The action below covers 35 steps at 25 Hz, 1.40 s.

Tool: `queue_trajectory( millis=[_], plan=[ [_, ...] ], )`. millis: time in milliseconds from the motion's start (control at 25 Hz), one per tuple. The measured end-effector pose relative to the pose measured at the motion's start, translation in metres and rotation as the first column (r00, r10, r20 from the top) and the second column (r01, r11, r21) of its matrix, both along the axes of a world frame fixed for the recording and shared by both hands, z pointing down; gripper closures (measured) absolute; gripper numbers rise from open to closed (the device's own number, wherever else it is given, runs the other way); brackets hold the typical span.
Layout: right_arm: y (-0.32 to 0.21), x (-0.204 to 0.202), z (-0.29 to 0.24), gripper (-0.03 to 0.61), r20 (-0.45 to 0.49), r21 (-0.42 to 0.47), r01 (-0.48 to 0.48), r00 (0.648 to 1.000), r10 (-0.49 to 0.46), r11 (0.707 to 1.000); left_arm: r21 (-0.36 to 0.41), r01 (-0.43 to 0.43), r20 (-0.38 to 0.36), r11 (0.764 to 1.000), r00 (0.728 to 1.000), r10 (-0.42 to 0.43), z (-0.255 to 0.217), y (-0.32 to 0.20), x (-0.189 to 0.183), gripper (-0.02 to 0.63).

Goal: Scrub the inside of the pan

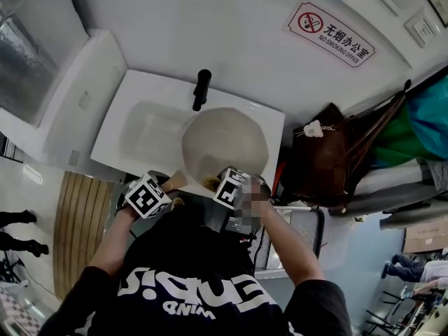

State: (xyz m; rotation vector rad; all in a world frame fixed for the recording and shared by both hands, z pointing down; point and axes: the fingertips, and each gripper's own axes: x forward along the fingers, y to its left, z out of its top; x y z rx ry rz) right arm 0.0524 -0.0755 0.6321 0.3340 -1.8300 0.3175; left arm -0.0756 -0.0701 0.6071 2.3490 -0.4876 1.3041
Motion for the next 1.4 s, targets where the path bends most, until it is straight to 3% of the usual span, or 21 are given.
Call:
queue_trajectory(
  millis=[400, 600, 880, 1160, 1400],
  plan=[
    [-0.03, -0.044, 0.011, 0.505, 0.035, -0.032, 0.016, 0.999, -0.014, 0.999, -0.023, 0.0, -0.011, 1.0, 1.0, -0.001, 0.0, 0.001, -0.001, 0.445],
    [-0.055, -0.058, 0.019, 0.504, 0.009, -0.004, 0.025, 1.0, -0.025, 1.0, -0.028, 0.004, -0.023, 1.0, 1.0, -0.004, -0.001, 0.002, 0.001, 0.445],
    [-0.092, -0.063, 0.032, 0.503, 0.009, 0.022, -0.034, 0.999, 0.033, 0.999, -0.042, 0.0, -0.048, 0.999, 0.999, -0.003, 0.001, 0.002, 0.002, 0.445],
    [-0.14, -0.055, 0.033, 0.503, 0.034, 0.109, -0.158, 0.987, 0.155, 0.981, -0.046, 0.01, -0.053, 0.999, 0.999, -0.012, 0.0, 0.003, 0.002, 0.445],
    [-0.181, -0.038, 0.045, 0.503, -0.005, 0.207, -0.174, 0.984, 0.179, 0.963, -0.057, 0.005, -0.035, 0.998, 0.999, -0.007, 0.004, 0.004, -0.002, 0.445]
  ],
)
